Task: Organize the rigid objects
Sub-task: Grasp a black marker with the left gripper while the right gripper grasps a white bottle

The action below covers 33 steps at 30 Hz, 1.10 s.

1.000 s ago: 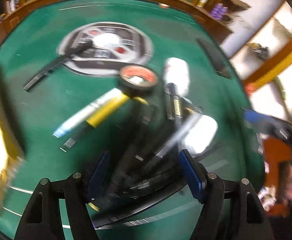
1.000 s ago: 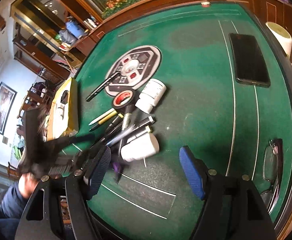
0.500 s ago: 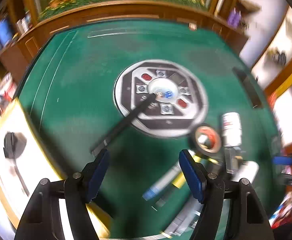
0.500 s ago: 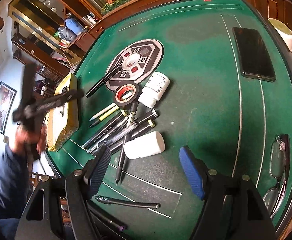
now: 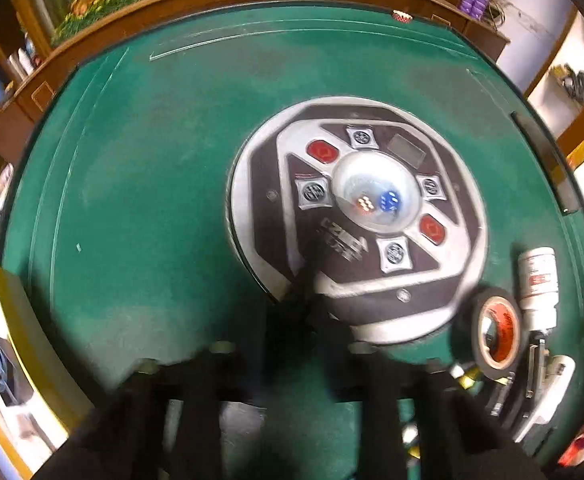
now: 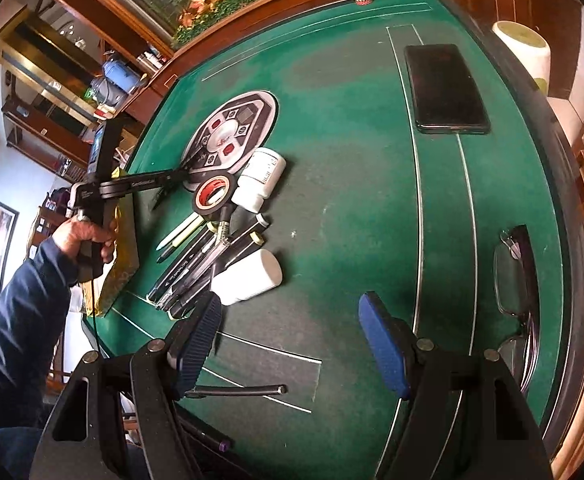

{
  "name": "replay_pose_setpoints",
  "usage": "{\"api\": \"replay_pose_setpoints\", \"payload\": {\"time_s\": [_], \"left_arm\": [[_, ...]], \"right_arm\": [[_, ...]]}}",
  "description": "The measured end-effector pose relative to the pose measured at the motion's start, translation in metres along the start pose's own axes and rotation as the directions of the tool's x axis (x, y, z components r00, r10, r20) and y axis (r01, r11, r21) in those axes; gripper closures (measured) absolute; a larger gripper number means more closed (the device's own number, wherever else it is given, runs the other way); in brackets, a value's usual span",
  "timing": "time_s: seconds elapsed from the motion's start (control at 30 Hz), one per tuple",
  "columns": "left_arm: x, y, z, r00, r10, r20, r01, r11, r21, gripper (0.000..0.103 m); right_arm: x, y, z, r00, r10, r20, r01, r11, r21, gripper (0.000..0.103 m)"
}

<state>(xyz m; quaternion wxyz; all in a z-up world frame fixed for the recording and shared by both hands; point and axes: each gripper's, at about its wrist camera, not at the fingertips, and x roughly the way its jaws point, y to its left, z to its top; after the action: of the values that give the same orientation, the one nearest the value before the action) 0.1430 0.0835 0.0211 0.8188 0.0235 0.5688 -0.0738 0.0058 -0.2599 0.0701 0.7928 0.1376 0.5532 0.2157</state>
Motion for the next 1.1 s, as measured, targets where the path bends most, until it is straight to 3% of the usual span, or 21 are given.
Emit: {"api": "replay_pose_setpoints", "payload": {"time_s": [0.2, 0.27, 0.5, 0.57, 0.7, 0.8, 0.87, 0.93, 1.1], "left_arm": [[-0.018, -0.015, -0.050, 0.998, -0.058, 0.019, 0.059, 0.994, -0.094, 0.089], [-0.024, -0.019, -0.061, 0.999, -0.046, 0.029, 0.048, 0.994, -0.102, 0.088], [-0.072, -0.025, -0.098, 0.985, -0.102, 0.139, 0.123, 0.980, -0.155, 0.088], [-0.084, -0.024, -0.104, 0.979, -0.110, 0.169, 0.138, 0.976, -0.168, 0.088], [-0.098, -0.019, -0.112, 0.968, -0.129, 0.216, 0.173, 0.964, -0.200, 0.088], [-0.109, -0.016, -0.121, 0.960, -0.135, 0.245, 0.189, 0.959, -0.213, 0.088], [-0.115, -0.013, -0.125, 0.957, -0.132, 0.260, 0.191, 0.957, -0.217, 0.088], [-0.119, -0.009, -0.128, 0.955, -0.129, 0.267, 0.190, 0.957, -0.220, 0.088], [-0.130, -0.001, -0.136, 0.941, -0.146, 0.304, 0.223, 0.945, -0.239, 0.088]], "right_arm": [[0.015, 0.011, 0.019, 0.999, -0.026, -0.032, 0.025, 0.999, -0.024, 0.032], [0.024, 0.015, 0.032, 0.998, -0.026, -0.048, 0.026, 1.000, -0.014, 0.032], [0.076, 0.027, 0.091, 0.994, 0.020, -0.112, -0.008, 0.994, 0.108, 0.034], [0.087, 0.034, 0.099, 0.993, -0.012, -0.114, 0.024, 0.994, 0.104, 0.035], [0.110, 0.040, 0.110, 0.987, -0.077, -0.144, 0.092, 0.991, 0.100, 0.042], [0.125, 0.045, 0.113, 0.978, -0.121, -0.169, 0.137, 0.987, 0.086, 0.057], [0.133, 0.047, 0.112, 0.974, -0.130, -0.184, 0.146, 0.986, 0.074, 0.059], [0.140, 0.050, 0.109, 0.970, -0.144, -0.194, 0.159, 0.985, 0.067, 0.068], [0.133, 0.055, 0.098, 0.979, -0.145, -0.144, 0.152, 0.988, 0.040, 0.068]]}}
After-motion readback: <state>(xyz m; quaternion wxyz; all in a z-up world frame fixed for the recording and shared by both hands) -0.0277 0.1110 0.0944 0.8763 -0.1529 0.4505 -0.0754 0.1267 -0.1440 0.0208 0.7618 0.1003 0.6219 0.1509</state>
